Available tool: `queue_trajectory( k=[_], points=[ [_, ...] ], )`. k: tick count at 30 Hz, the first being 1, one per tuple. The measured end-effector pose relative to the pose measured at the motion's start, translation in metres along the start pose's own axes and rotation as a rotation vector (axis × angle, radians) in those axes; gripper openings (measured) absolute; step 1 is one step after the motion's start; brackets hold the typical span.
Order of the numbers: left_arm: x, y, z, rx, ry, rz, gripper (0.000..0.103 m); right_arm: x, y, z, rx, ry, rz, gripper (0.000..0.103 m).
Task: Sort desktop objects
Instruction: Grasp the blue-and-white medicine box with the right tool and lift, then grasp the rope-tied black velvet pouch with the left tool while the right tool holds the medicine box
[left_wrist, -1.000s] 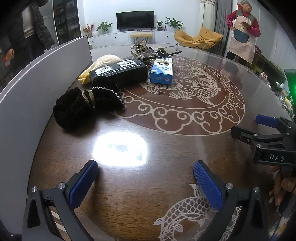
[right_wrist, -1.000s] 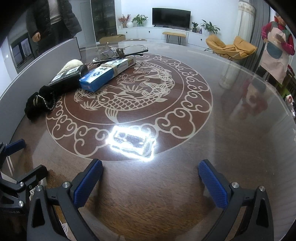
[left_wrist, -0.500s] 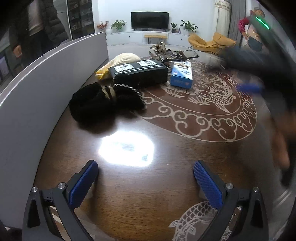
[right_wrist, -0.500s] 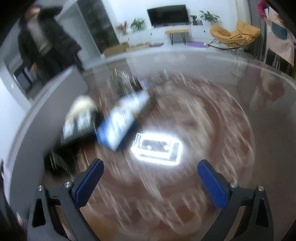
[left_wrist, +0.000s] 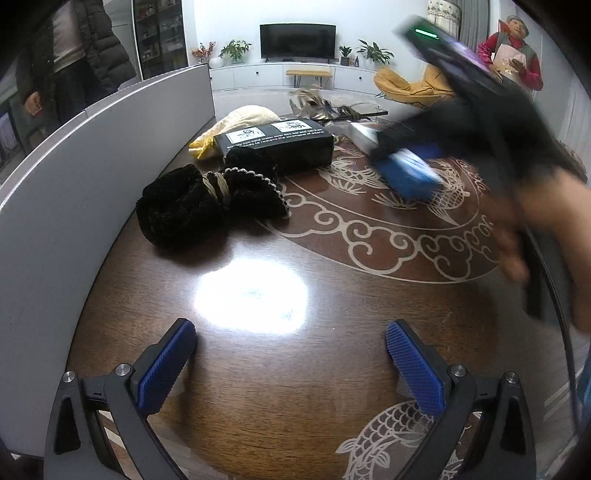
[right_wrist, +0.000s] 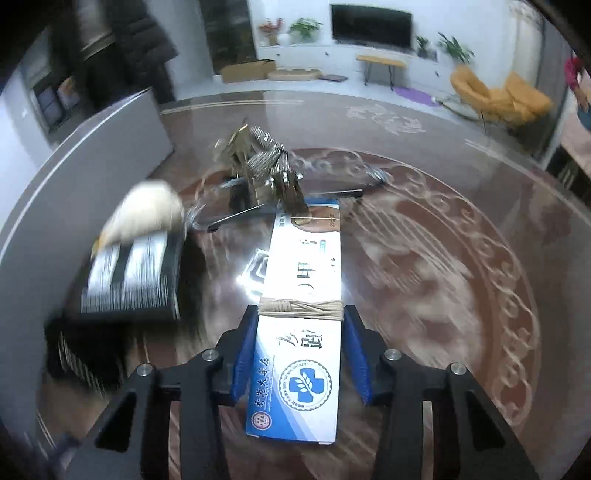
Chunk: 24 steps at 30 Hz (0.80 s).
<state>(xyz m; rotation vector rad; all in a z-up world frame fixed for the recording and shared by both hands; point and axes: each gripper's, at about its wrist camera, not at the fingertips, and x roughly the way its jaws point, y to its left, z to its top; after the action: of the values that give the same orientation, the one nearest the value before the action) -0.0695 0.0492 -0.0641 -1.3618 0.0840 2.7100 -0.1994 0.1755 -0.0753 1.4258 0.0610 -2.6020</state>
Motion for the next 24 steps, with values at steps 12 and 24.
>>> queue_trajectory(
  k=[12, 24],
  points=[
    [0.000, -0.001, 0.000, 0.001, -0.001, 0.003, 0.103, -0.091, -0.050, -0.156, -0.023, -0.083, -0.048, 0.079],
    [-0.030, -0.003, 0.067, 0.236, -0.199, 0.065, 0.103, -0.100, -0.055, -0.158, -0.011, -0.081, -0.043, 0.086]
  ],
)
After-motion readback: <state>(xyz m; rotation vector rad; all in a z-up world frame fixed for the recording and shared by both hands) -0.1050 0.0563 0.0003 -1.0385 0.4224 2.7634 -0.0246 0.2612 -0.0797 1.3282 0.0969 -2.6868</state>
